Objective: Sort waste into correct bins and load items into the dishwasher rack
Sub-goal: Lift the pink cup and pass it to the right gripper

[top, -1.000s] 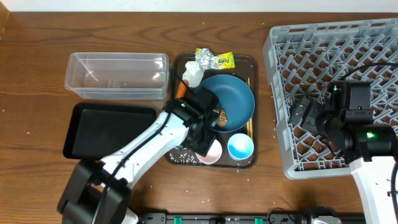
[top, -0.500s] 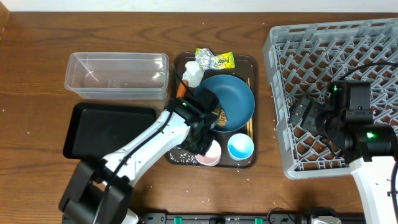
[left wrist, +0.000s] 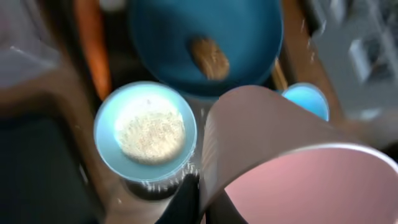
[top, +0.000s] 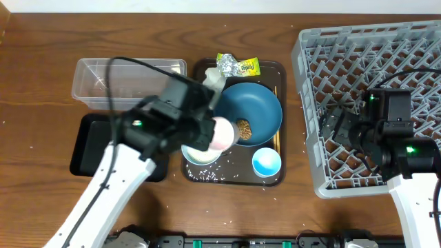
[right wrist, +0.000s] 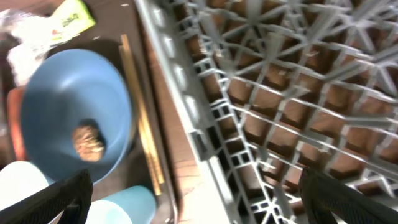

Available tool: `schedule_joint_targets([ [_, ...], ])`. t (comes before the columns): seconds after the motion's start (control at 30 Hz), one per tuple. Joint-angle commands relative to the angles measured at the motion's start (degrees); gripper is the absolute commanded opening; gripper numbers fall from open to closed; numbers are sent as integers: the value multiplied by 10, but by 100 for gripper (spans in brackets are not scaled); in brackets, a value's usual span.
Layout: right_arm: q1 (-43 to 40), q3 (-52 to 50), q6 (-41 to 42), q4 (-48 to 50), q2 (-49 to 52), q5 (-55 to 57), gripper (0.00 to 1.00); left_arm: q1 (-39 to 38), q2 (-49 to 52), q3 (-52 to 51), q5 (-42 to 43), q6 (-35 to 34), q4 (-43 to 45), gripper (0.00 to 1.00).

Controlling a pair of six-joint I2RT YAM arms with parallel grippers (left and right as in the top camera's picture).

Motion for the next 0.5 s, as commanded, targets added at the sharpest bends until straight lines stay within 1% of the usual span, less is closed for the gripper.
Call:
schedule_joint_targets([
  [0.0, -5, 10, -59, 17, -6, -104, 95, 40, -7, 7, 134, -5, 34, 6],
  [0.1, -5, 10, -115, 54, -6, -247, 89, 60, 1, 7, 247, -5, 78, 6],
  [0.17, -5, 10, -138, 79, -7, -338, 85, 61, 10, 7, 293, -5, 100, 6],
  [0.33, 8, 10, -183, 135, -7, -516, 83, 61, 26, 7, 364, -5, 111, 6],
  [0.47, 39, 10, -211, 170, -7, -596, 83, 61, 27, 7, 407, -5, 124, 6],
])
